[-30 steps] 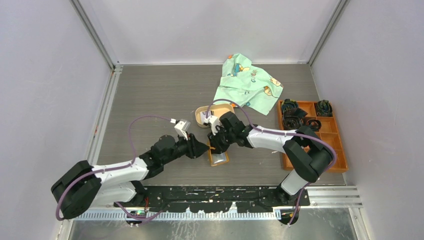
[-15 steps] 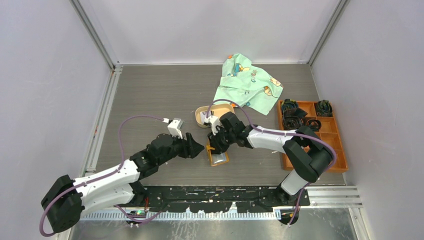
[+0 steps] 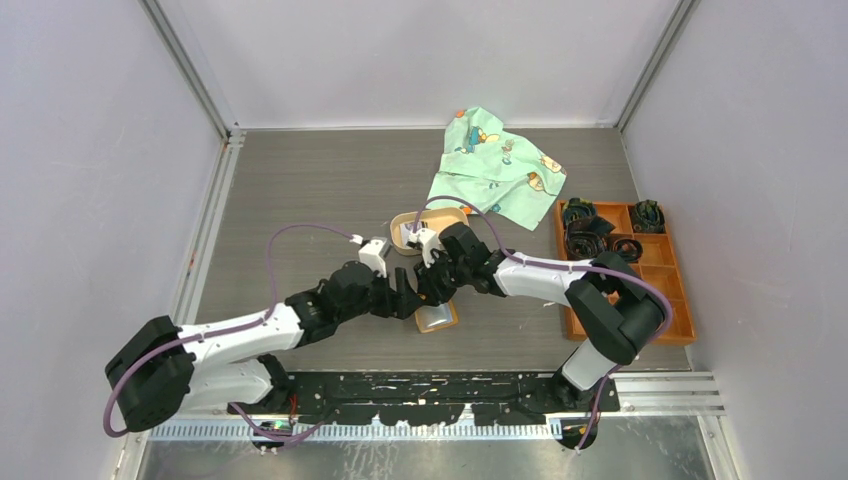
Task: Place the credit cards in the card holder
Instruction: Open the card holder at the center of the board.
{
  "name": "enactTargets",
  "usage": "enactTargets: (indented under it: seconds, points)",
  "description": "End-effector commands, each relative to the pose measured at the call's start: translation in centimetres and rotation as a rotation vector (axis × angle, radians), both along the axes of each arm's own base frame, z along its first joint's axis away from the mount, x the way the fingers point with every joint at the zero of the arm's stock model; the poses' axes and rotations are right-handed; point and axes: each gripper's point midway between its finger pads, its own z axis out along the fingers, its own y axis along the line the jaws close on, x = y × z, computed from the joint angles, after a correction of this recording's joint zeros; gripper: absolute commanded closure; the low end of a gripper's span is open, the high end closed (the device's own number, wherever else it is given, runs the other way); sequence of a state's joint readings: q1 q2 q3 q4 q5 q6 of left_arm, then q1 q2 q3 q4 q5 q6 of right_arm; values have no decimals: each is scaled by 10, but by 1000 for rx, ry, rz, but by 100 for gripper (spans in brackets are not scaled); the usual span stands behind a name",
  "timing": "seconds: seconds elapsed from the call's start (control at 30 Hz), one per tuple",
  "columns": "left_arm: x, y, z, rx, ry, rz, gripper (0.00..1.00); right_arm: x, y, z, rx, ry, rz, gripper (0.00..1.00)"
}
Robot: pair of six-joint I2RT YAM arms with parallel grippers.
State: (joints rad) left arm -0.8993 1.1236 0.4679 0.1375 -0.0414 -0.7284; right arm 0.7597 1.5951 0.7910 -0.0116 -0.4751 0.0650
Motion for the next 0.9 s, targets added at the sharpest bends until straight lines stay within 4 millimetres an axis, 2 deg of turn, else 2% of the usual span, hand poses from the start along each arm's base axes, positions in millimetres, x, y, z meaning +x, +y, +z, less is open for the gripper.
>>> enactTargets:
  seconds: [0.0, 0.1, 0.33, 0.53, 0.57, 0.73, 0.87]
  points:
    - [9, -16, 18, -19, -58, 6, 28, 12, 16, 19, 74, -36, -5, 75]
    - [6, -15, 4, 19, -34, 9, 31, 14, 19, 19, 79, -25, -13, 75]
    - [3, -6, -22, 84, 18, 34, 49, 17, 18, 19, 74, -23, -24, 75]
    - [3, 2, -27, 78, 30, 80, 95, 20, 11, 27, 85, -14, -36, 72]
    - [4, 2, -27, 74, 35, 91, 99, 21, 11, 33, 96, -11, -33, 71]
    - [9, 10, -23, 49, 48, 181, 100, 29, -8, 65, 150, 82, -89, 66]
    - [17, 20, -12, 22, 37, 272, 100, 31, -29, 80, 197, 177, -181, 61]
